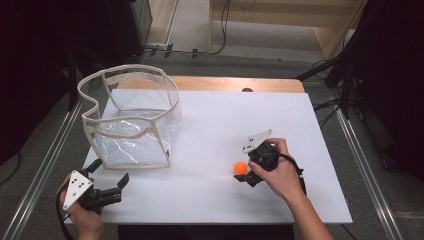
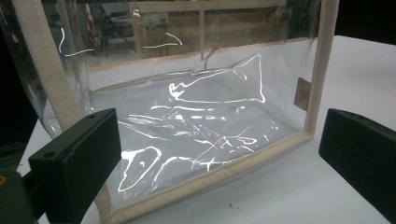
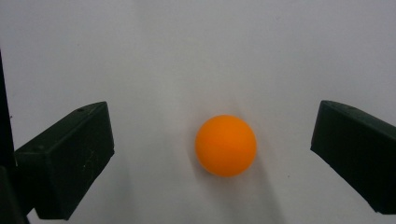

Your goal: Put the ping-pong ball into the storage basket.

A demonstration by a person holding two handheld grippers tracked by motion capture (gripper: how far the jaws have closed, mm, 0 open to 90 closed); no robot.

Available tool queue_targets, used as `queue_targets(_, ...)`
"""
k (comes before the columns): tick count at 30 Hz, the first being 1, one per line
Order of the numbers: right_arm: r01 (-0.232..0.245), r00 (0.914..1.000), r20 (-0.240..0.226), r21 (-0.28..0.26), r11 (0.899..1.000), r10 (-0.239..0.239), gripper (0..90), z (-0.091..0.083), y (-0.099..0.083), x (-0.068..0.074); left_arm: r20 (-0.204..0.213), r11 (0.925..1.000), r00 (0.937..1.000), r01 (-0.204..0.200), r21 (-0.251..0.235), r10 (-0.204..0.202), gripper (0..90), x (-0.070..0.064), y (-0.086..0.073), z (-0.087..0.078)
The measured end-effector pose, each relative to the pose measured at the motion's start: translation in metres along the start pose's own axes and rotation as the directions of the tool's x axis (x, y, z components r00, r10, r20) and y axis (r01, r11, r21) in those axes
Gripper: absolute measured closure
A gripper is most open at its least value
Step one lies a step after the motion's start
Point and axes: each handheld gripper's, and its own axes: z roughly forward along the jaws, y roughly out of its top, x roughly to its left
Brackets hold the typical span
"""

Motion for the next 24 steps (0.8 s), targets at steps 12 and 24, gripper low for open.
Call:
queue_targets(12, -0.006, 1.0, 0.0, 0.081, 0.997, 0.006, 0.0, 0.009, 0.001, -0.002, 0.0, 1.0, 1.0, 0.003, 0.0, -0.003, 0.0, 0.0, 0.0, 0.0)
queue_targets(24, -0.003, 0.9998, 0.022, 0.155, 0.988, -0.001, 12.4, 0.02, -0.001, -0.001, 0.0, 1.0, 1.0, 0.003, -0.001, -0.003, 0.0, 0.0, 0.0, 0.0)
